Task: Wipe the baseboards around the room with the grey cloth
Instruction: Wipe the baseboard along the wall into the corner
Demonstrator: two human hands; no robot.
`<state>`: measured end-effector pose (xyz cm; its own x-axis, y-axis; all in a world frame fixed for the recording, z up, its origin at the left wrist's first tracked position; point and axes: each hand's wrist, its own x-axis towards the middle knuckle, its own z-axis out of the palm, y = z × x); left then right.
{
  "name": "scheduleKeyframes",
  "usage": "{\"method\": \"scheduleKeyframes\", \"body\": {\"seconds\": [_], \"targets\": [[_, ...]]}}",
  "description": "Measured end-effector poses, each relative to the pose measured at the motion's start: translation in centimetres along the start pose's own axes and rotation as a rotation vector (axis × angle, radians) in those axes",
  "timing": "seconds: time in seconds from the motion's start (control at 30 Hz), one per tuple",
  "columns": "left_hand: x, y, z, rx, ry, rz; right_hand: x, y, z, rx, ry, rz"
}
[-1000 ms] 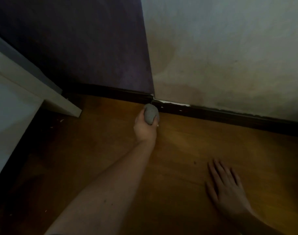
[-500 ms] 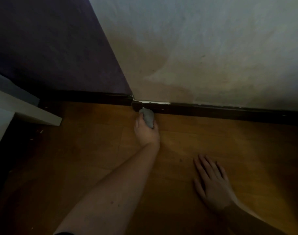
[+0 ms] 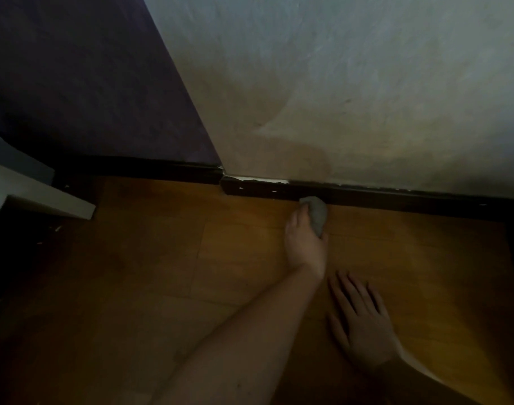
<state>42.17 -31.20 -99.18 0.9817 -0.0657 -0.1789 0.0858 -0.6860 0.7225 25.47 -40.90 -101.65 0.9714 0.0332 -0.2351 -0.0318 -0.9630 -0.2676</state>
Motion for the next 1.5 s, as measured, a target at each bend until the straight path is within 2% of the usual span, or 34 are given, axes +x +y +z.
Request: {"method": "scheduleKeyframes", "body": {"seconds": [0.13, 0.2, 0.43, 0.5, 0.73, 0.93, 1.33, 1.5], "targets": [[0.5, -1.1, -2.2, -0.047, -0.068, 0.103, 0.0, 0.0, -0.1, 0.004, -0.011, -0.014], [0.7, -2.7, -4.1, -0.087, 0.024, 0.123, -0.1, -0.2, -0.4, 0.011, -0.014, -0.004], [2.4, -9.1, -10.5, -0.15, 0.405, -0.239, 0.1, -0.5, -1.1, -0.022, -0.02, -0.008], [3.1, -9.7, -11.1, -0.19, 0.454, -0.296, 0.1, -0.5, -0.9, -0.031, -0.016, -0.002], [3.9, -6.3, -7.6, -0.21, 0.41, -0.32, 0.2, -0.2, -0.1, -0.061, 0.007, -0.007], [1.3, -3.3, -3.0, -0.157, 0.205, -0.145, 0.1, -0.2, 0.1, -0.044, 0.0, -0.021], [1.1, -1.8, -1.8, -0.079, 0.168, -0.071, -0.1, 0.7, 0.0, 0.016, -0.006, -0.067], [0.7, -1.1, -0.6, -0.041, 0.184, -0.107, -5.2, 3.9, 0.5, 0.038, 0.027, 0.148]]}}
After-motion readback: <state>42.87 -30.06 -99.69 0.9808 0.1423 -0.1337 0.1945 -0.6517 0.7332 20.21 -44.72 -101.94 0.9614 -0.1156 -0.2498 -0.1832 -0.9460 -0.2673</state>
